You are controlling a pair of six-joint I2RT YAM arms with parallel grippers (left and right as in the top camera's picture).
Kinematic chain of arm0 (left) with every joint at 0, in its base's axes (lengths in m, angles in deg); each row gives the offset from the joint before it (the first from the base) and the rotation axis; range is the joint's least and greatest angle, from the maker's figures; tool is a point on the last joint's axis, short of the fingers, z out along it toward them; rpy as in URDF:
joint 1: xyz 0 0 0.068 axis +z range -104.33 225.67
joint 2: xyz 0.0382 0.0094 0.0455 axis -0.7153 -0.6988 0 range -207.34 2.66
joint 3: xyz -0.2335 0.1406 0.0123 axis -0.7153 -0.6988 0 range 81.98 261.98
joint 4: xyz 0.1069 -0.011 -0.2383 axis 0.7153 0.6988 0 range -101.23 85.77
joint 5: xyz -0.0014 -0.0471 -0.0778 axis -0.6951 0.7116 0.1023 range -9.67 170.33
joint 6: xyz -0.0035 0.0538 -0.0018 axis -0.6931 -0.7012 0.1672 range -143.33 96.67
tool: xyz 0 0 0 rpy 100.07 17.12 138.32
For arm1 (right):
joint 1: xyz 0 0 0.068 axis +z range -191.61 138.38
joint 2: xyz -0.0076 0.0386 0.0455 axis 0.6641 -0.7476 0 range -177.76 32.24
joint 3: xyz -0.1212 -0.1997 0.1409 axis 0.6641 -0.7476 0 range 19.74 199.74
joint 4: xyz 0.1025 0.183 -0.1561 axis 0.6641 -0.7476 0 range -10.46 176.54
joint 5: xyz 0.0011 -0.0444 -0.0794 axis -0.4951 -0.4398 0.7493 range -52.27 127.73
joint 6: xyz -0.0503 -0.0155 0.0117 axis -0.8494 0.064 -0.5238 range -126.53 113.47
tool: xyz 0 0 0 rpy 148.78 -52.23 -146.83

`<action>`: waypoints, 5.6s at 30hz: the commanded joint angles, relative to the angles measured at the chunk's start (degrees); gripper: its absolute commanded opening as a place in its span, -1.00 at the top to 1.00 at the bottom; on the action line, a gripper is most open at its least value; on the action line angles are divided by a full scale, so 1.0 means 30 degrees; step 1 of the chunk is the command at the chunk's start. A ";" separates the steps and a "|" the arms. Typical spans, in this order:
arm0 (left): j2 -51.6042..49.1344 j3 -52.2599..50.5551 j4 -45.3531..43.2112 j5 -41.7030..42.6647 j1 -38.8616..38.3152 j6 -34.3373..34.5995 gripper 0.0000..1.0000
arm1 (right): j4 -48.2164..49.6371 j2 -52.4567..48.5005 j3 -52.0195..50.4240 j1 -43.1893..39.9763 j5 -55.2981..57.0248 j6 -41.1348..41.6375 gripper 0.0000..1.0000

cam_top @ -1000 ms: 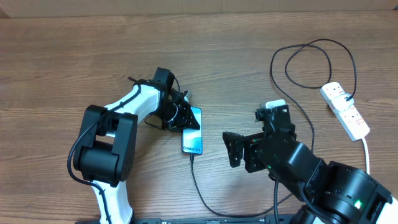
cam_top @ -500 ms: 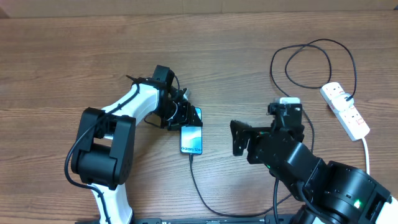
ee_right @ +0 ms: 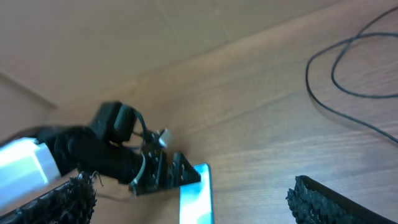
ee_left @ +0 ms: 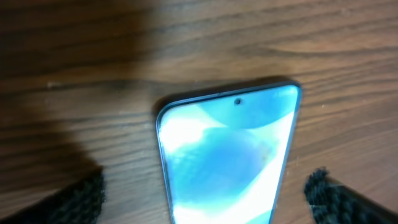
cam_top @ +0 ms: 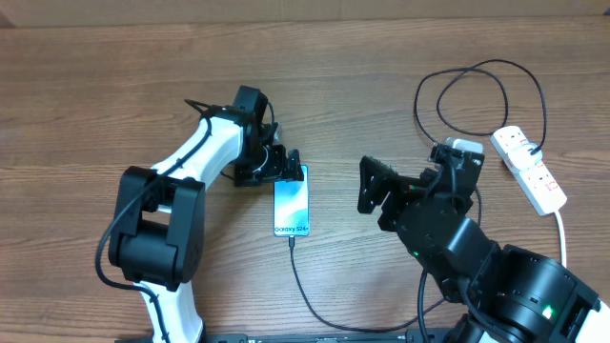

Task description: Plug charger to phone and switch on socket

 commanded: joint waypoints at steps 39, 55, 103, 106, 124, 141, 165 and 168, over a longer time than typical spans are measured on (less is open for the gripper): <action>2.3227 0.4233 1.0003 -1.2786 0.0561 -0.0197 -1.00 | -0.5807 -0.5333 -0.2543 -1.4484 0.0568 0.7395 -1.00; 2.3263 0.4189 1.0258 -1.2801 0.0561 -0.0197 -1.00 | 0.1668 -0.7956 -0.2543 -2.4946 -0.5625 -0.4393 0.58; 2.3387 0.4167 1.0273 -1.2801 0.0568 -0.0197 -0.99 | 1.0557 -1.6793 -0.2878 -2.7073 -0.8896 -1.0921 0.92; 2.3758 0.4138 1.0273 -1.2801 0.0605 -0.0197 -0.99 | 1.0535 -1.6793 -0.2900 -2.7073 -0.9078 -1.0921 0.92; 2.8174 0.4138 1.0280 -1.2801 0.0729 -0.0197 -0.99 | 1.0258 -1.6903 -0.3271 -2.7066 -1.1052 -1.0907 0.92; 2.9827 0.4138 1.0346 -1.2801 0.1042 -0.0197 -1.00 | 0.7774 -1.6648 -0.3934 -2.7037 -1.1752 -0.9340 0.92; 3.8352 0.4612 1.4382 -1.2815 0.3432 -0.0197 -1.00 | 0.5151 -0.2135 -0.3694 -2.4764 -1.3391 -0.7650 0.92; 3.8352 0.4605 1.5773 -1.3471 0.4291 -0.0204 -0.99 | 0.5355 0.0211 -0.3687 -2.3948 -1.3333 -0.7657 0.92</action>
